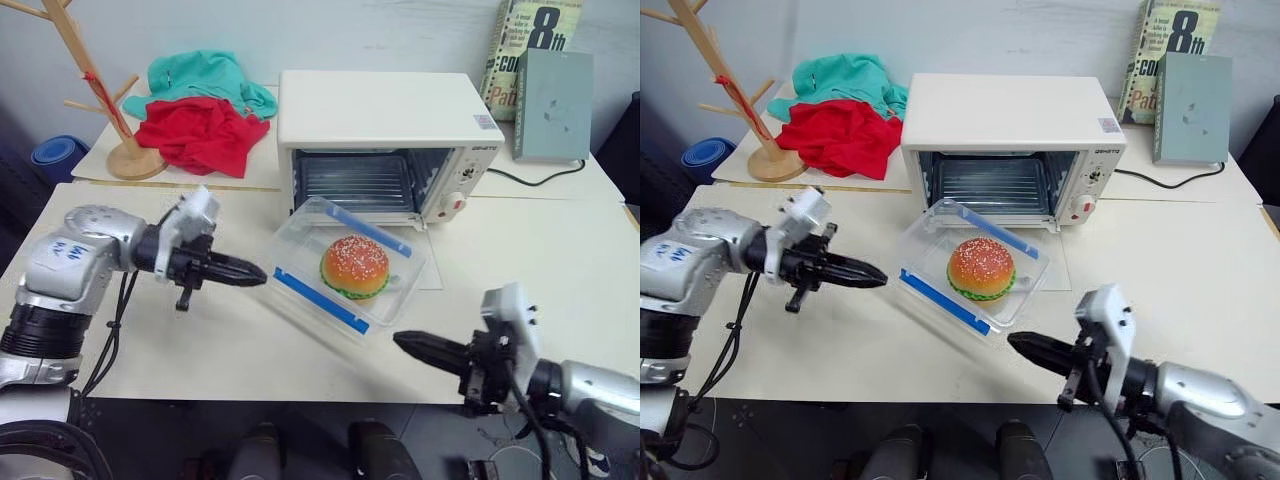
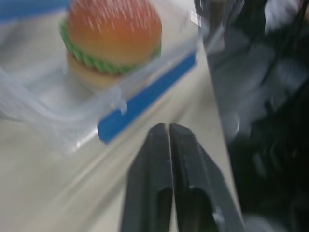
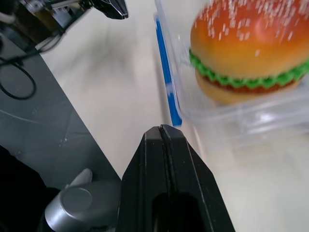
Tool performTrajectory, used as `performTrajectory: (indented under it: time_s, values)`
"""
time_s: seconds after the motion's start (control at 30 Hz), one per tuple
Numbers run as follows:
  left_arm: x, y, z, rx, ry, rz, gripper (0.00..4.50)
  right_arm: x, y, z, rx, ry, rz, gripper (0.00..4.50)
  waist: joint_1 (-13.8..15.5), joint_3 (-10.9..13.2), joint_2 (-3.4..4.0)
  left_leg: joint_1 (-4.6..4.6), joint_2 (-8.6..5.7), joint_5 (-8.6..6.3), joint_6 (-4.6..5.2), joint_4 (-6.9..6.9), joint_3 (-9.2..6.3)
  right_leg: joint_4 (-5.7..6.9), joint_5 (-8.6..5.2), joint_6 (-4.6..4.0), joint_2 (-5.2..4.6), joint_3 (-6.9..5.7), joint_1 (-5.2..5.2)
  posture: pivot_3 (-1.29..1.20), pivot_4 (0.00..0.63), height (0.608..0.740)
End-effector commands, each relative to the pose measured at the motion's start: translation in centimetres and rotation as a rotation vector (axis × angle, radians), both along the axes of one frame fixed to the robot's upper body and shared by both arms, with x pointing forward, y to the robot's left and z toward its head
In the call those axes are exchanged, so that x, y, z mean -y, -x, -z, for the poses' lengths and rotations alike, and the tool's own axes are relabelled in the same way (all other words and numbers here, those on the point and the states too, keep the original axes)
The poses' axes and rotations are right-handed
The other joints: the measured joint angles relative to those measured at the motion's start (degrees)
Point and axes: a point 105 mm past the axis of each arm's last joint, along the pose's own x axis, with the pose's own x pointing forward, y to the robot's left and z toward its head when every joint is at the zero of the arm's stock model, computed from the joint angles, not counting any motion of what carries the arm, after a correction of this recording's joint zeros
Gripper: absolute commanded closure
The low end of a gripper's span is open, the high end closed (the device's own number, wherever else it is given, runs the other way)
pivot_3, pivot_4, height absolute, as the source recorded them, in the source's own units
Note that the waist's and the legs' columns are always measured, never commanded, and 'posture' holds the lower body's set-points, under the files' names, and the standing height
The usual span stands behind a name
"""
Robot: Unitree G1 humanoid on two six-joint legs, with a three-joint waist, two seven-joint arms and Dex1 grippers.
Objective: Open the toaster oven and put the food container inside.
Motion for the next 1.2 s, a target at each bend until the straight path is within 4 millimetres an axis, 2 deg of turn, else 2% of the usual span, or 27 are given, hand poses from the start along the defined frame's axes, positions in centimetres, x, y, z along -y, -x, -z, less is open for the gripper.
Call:
performTrajectory:
  time_s: [0.03, 0.17, 0.37, 0.57, 0.73, 0.8, 0.93, 1.07, 1.2]
  values:
    - [1.0, -1.1, 0.9, 0.081, -0.051, 0.02, 4.47, -0.6, -0.7, 0.7, 0.004, -0.02, 0.027, 4.5, 0.04, 0.0, 0.0, -0.02, -0.01, -0.01, 0.02, 0.0, 0.0, 0.02, 0.02, 0.03, -0.03, -0.02, -0.03, 0.0, 0.15, 0.74]
    - [2.6, -1.9, 1.4, 0.099, -0.026, 0.041, 4.47, -0.7, -2.2, 1.8, 0.007, -0.037, 0.082, 4.5, 0.23, 0.0, 0.0, -0.1, -0.01, -0.02, 0.04, 0.03, -0.03, 0.09, 0.06, 0.13, 0.08, -0.07, -0.12, 0.0, 0.15, 0.74]
    - [4.7, -3.0, 1.1, 0.125, 0.057, 0.006, 4.47, 1.8, -5.9, 2.2, 0.102, 0.017, 0.269, 4.5, 0.18, 0.0, 0.01, -0.09, -0.06, -0.04, 0.08, 0.1, 0.05, 0.12, 0.08, 0.15, 0.18, -0.01, -0.14, 0.0, 0.15, 0.74]
    - [6.5, -4.0, 0.9, 0.143, 0.143, -0.088, 4.47, 3.2, -8.7, 0.3, 0.194, 0.012, 0.357, 4.5, 0.2, 0.01, 0.01, -0.06, 0.01, -0.04, 0.07, 0.16, 0.04, 0.27, 0.09, 0.17, 0.25, 0.02, -0.15, 0.0, 0.15, 0.74]
    - [7.4, -6.1, 0.1, 0.161, 0.237, -0.247, 4.47, 4.0, -11.5, -1.5, 0.255, -0.003, 0.443, 4.5, 0.24, 0.01, 0.02, -0.02, 0.02, 0.0, 0.02, 0.24, 0.03, 0.47, 0.09, 0.17, 0.24, 0.04, -0.17, 0.0, 0.15, 0.74]
    - [7.5, -5.9, 0.2, 0.159, 0.246, -0.256, 4.47, 3.8, -11.7, -1.8, 0.258, -0.004, 0.436, 4.5, 0.27, 0.01, 0.02, -0.02, 0.0, 0.03, 0.01, 0.25, 0.03, 0.52, 0.09, 0.17, 0.23, 0.03, -0.19, 0.0, 0.15, 0.74]
    - [7.1, -4.9, 0.4, 0.165, 0.241, -0.243, 4.47, 2.7, -10.8, -1.7, 0.245, 0.005, 0.355, 4.5, 0.05, 0.0, 0.03, -0.03, 0.07, 0.04, -0.02, 0.14, 0.03, 0.54, 0.09, 0.17, 0.27, 0.05, -0.26, 0.0, 0.15, 0.74]
    - [6.3, -4.8, 0.2, 0.165, 0.242, -0.274, 4.47, 1.7, -10.2, -1.4, 0.229, 0.008, 0.295, 4.5, 0.02, 0.01, 0.03, -0.05, 0.07, 0.04, -0.02, 0.15, 0.03, 0.52, 0.09, 0.17, 0.23, 0.04, -0.26, 0.0, 0.15, 0.74]
    - [6.4, -5.2, 0.3, 0.174, 0.247, -0.304, 4.47, 1.0, -10.9, -1.5, 0.233, -0.006, 0.301, 4.5, -0.21, 0.01, 0.03, -0.03, 0.06, 0.04, -0.02, 0.18, 0.04, 0.53, 0.09, 0.17, 0.23, 0.04, -0.23, 0.0, 0.15, 0.74]
